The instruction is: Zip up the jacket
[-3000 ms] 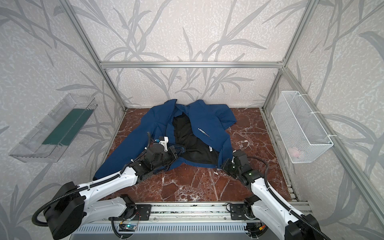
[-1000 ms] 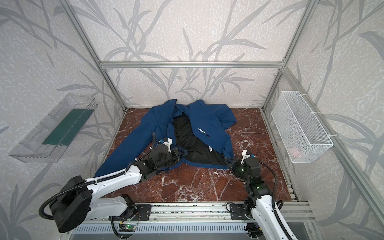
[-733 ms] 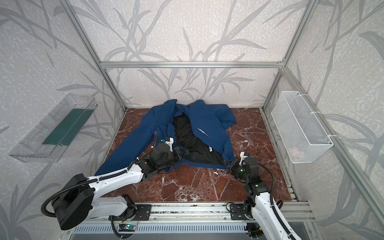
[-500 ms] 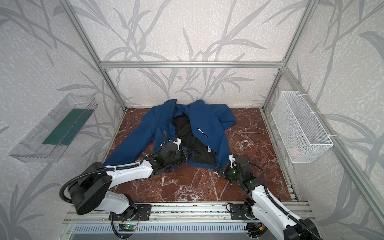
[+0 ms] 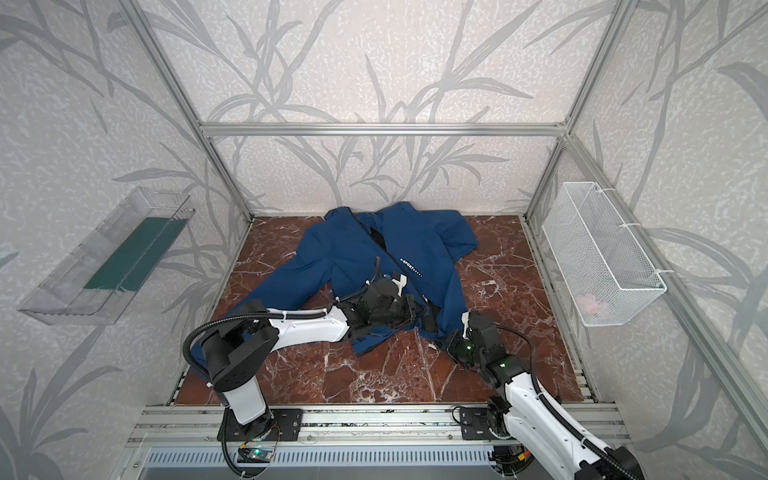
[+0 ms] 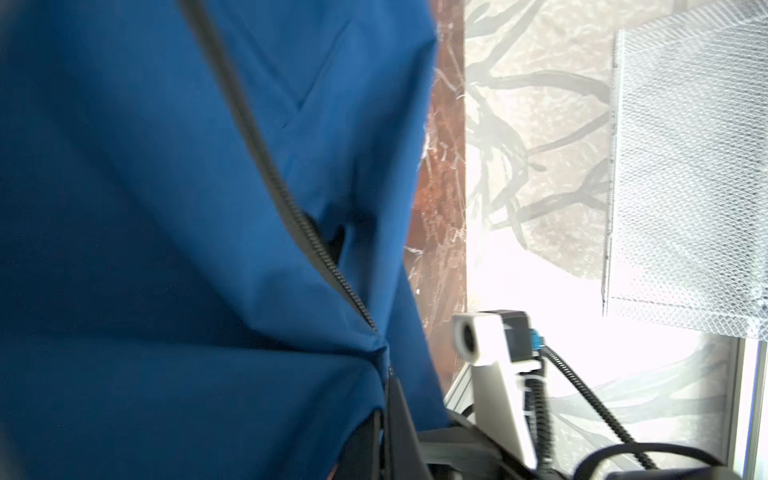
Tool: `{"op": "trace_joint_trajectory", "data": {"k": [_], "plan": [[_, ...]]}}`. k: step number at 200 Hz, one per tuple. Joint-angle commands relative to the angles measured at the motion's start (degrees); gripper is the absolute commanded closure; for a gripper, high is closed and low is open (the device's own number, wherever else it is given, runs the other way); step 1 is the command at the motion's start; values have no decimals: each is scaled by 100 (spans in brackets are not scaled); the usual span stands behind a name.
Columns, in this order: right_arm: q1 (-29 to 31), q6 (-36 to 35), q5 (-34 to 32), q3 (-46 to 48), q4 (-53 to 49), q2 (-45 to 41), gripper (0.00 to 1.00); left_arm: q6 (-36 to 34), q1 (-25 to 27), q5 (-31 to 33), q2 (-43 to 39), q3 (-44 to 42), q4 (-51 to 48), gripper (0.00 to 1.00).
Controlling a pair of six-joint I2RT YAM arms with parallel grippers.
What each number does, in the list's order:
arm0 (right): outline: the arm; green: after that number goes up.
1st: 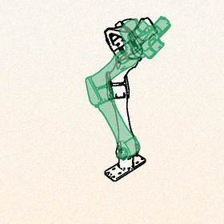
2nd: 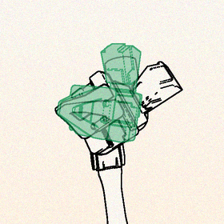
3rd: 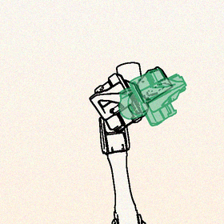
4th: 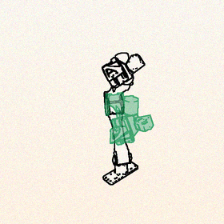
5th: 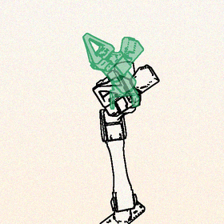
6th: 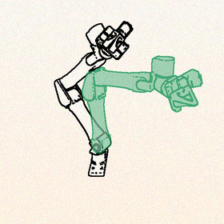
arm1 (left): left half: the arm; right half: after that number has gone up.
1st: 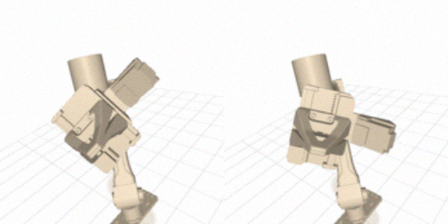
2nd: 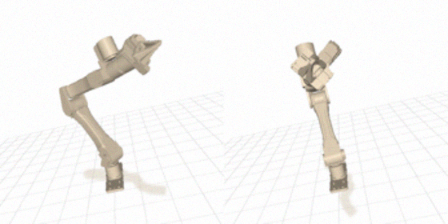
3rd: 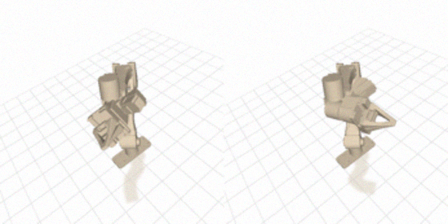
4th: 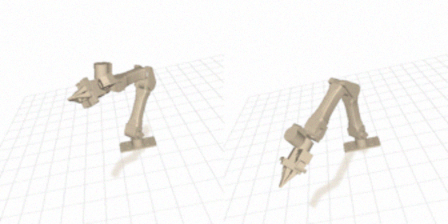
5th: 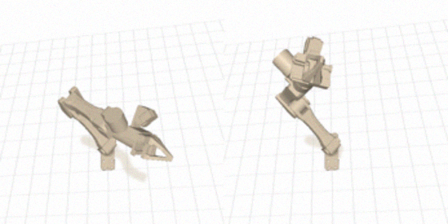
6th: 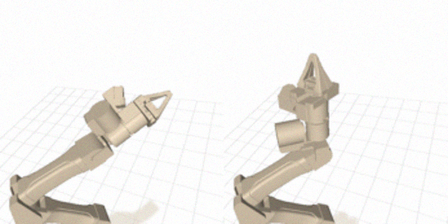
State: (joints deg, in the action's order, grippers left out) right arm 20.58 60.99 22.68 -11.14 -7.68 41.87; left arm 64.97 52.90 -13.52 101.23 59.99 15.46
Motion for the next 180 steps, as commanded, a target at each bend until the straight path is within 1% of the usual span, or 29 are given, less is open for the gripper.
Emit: {"op": "trace_joint_trajectory", "data": {"k": [1, 11, 29, 50, 63, 82, 109, 119, 129, 164, 180], "plan": [[-44, -52, -94, 96, -242, -37, 95, -709, 14, 813, -571, 416, -1017, 100], [-45, -114, -3, 86, -183, 54, 95, -810, -3, 805, -564, 565, -953, 100], [-54, -223, 256, 90, 71, 249, 95, -939, -52, 385, -212, 1144, -1156, 100], [-54, -379, 320, -35, -22, 383, 96, -1000, -52, -361, 762, 2206, -1780, 100], [-62, -389, 267, -58, -67, 360, 96, -1012, -22, -704, 1384, 2723, -1830, 100], [-80, -357, 197, 9, -54, 264, 96, -1167, 22, -794, 2049, 3244, -1803, 100], [-180, -474, 268, 22, -208, 140, 95, -1275, 37, -886, 2524, 3734, -1925, 100], [-224, -563, 277, -34, -381, 83, 92, -1318, 44, -907, 2682, 3923, -2117, 100], [-251, -630, 264, -96, -529, 23, 87, -1312, 51, -920, 2829, 3984, -2182, 100], [-394, -808, 306, -186, -842, -21, 75, -965, 63, -1096, 3172, 3714, -1686, 100], [-431, -924, 318, -269, -1021, -12, 67, -995, 66, -1027, 3214, 3649, -1704, 100]]}}
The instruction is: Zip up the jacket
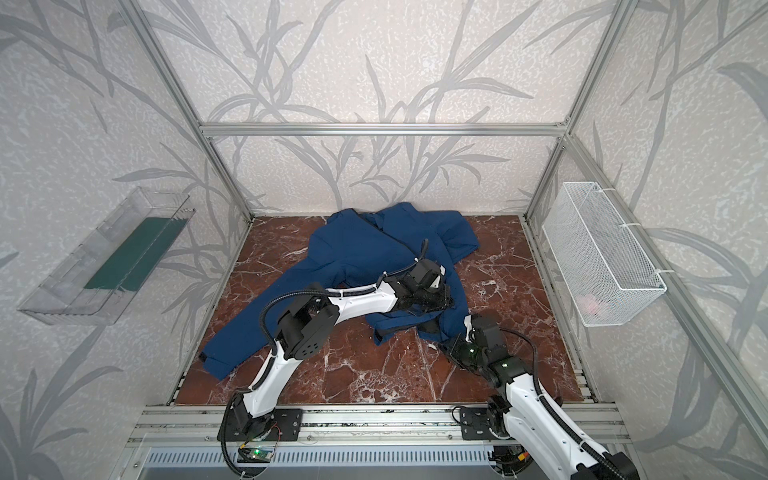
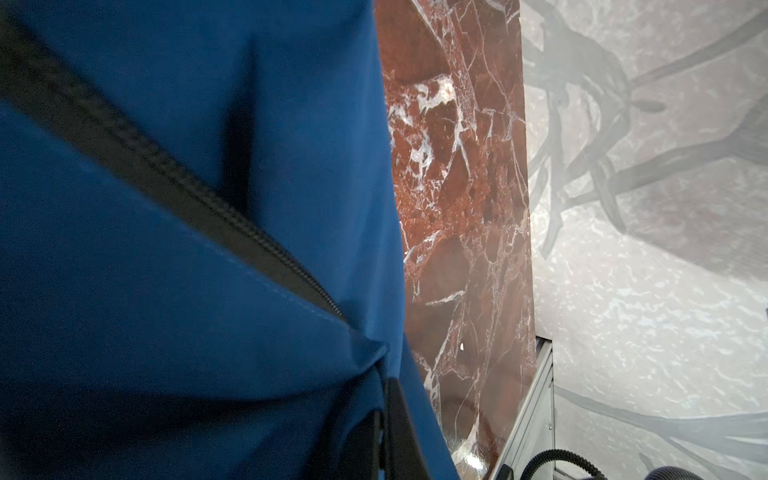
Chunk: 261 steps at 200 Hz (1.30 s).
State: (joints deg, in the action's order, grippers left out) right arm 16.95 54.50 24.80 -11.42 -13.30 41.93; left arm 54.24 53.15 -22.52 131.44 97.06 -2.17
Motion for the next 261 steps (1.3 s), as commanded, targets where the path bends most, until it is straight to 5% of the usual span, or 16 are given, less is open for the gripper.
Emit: {"op": "trace_joint_trajectory", "data": {"k": [1, 148, 203, 261], "plan": [[-68, -283, 109, -248, -470, -18, 66, 78, 40, -119, 191, -61, 60, 100], [-605, -1518, -165, -980, -1828, 35, 56, 307, -58, -185, 26, -586, 597, 100], [-614, -1480, 127, -874, -1423, 235, 71, 334, -76, -157, -7, -644, 603, 100], [-613, -1453, 467, -742, -1038, 485, 60, 353, -103, -134, -39, -705, 601, 100]]}}
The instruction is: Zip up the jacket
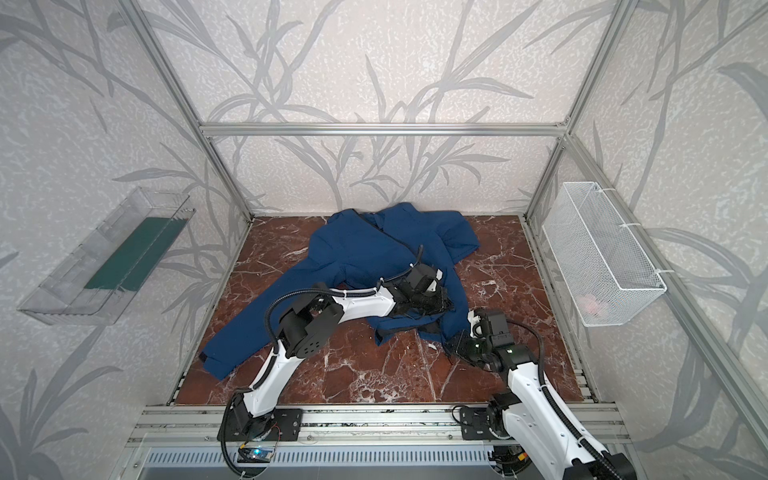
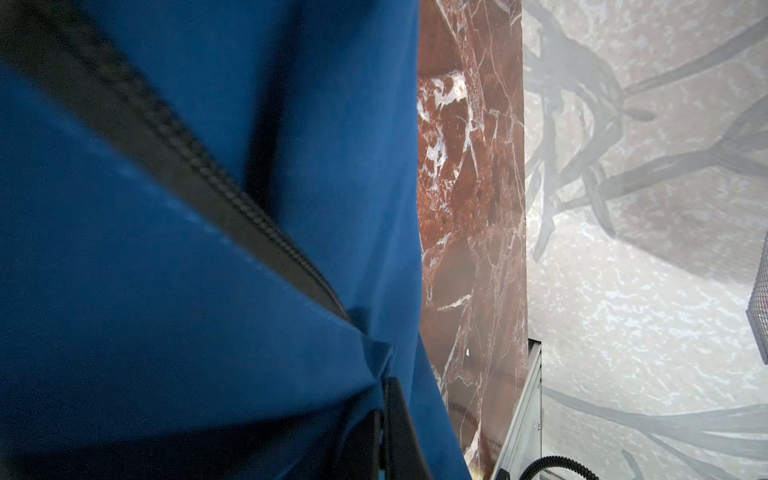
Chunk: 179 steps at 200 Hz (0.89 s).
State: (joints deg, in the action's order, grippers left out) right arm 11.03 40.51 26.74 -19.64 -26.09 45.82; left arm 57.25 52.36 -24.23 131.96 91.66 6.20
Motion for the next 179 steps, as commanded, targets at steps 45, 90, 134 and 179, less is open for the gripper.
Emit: {"op": "trace_joint_trajectory", "data": {"k": [45, 90, 134, 179], "plan": [[-22, 42, 270, 178, 357, 178, 63, 58, -39, 32, -122, -188, -237, 100], [-26, -64, 165, 30, 163, 269, 100, 117, -133, -43, -250, -276, -167, 100], [-39, 541, 736, -116, 1179, -212, 100, 390, -839, -209, -1674, -1147, 520, 100], [-52, 2283, 793, 321, 4760, -181, 100, 727, -1710, -404, -3465, -2120, 709, 100]]}}
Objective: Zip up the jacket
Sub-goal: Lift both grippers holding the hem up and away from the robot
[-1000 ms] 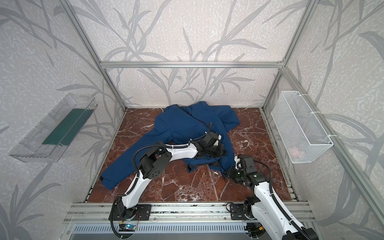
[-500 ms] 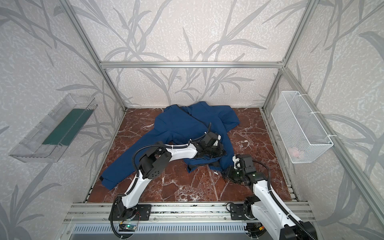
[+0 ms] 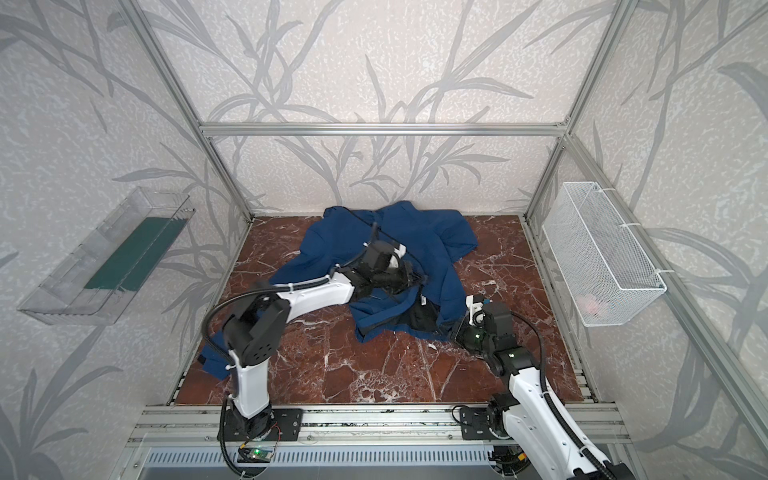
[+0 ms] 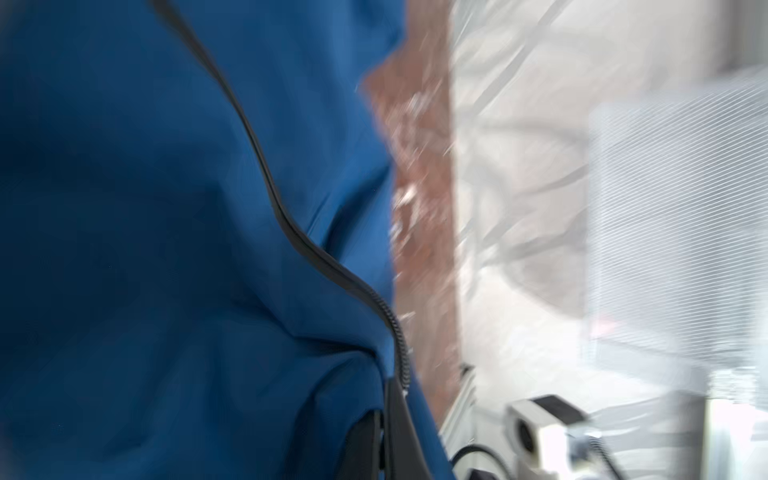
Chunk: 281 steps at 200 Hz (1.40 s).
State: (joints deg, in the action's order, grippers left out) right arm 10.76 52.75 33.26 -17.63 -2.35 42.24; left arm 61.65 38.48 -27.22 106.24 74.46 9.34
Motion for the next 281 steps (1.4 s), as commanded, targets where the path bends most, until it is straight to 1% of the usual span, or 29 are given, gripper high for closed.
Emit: {"op": "trace_joint_trajectory", "data": {"k": [1, 22, 34, 59, 69, 77, 89, 103, 115, 130, 143, 154, 165, 185, 201, 214, 232, 257, 264, 269, 276, 281], "plan": [[-24, 1087, 144, 111, 2453, 200, 100, 300, -327, -102, -928, -429, 415, 100], [-15, 1615, 129, -83, 3943, 643, 100, 573, -464, 141, -1685, -1128, 1127, 100], [-2, 1767, 7, -283, 4513, 873, 100, 735, -459, 450, -2041, -1615, 1948, 100], [104, 1784, -182, -828, 5503, 1348, 100, 1283, -458, 963, -2423, -2545, 4113, 100], [233, 1650, -376, -977, 6106, 1514, 100, 1391, -448, 1178, -2492, -2799, 4712, 100], [413, 1397, -629, -1048, 6561, 1616, 100, 1350, -455, 1233, -2531, -2906, 5019, 100], [690, 837, -963, -1166, 6987, 1711, 100, 1144, -453, 1265, -2635, -2938, 5091, 100], [938, 209, -1204, -1396, 6933, 1776, 100, 814, -440, 1341, -2777, -2929, 5037, 100], [1127, -290, -1292, -1598, 6923, 1871, 100, 548, -444, 1368, -2911, -2832, 4794, 100], [1395, -841, -1462, -1699, 7424, 2120, 100, 196, -437, 1325, -3031, -2664, 4457, 100], [1531, -1028, -1625, -1796, 7817, 2391, 100, -43, -437, 1345, -3116, -2572, 4379, 100], [1615, -1127, -1731, -1898, 8266, 2666, 100, -302, -371, 1500, -3172, -2636, 4696, 100], [1715, -1250, -1860, -2113, 8281, 2822, 100, -448, -350, 1661, -3235, -2659, 4892, 100], [2054, -1949, -2071, -2536, 8277, 3010, 100, -776, -337, 1716, -3300, -2525, 4928, 100], [2175, -2067, -2006, -2967, 8277, 3215, 100, -1050, -315, 1720, -3328, -2401, 5030, 100], [2258, -2093, -2002, -3292, 8281, 3350, 100, -1317, -250, 1827, -3345, -2391, 5364, 100], [2383, -2375, -2079, -3675, 8277, 3455, 100, -1584, -227, 1730, -3240, -2341, 6107, 100], [2419, -2592, -2127, -4140, 8287, 3581, 100, -1867, -228, 1602, -3093, -2177, 6758, 100], [2414, -2898, -2064, -4285, 8285, 3638, 100, -1971, -233, 1546, -3059, -2125, 6896, 100], [2421, -3134, -2134, -4363, 8286, 3705, 100, -2024, -228, 1537, -3041, -2095, 6943, 100], [2395, -3392, -2277, -4531, 8279, 3881, 100, -2131, -234, 1542, -3030, -2053, 6985, 100], [2374, -3608, -2211, -4705, 8278, 4060, 100, -2227, -232, 1547, -3029, -2026, 6986, 100]]}}
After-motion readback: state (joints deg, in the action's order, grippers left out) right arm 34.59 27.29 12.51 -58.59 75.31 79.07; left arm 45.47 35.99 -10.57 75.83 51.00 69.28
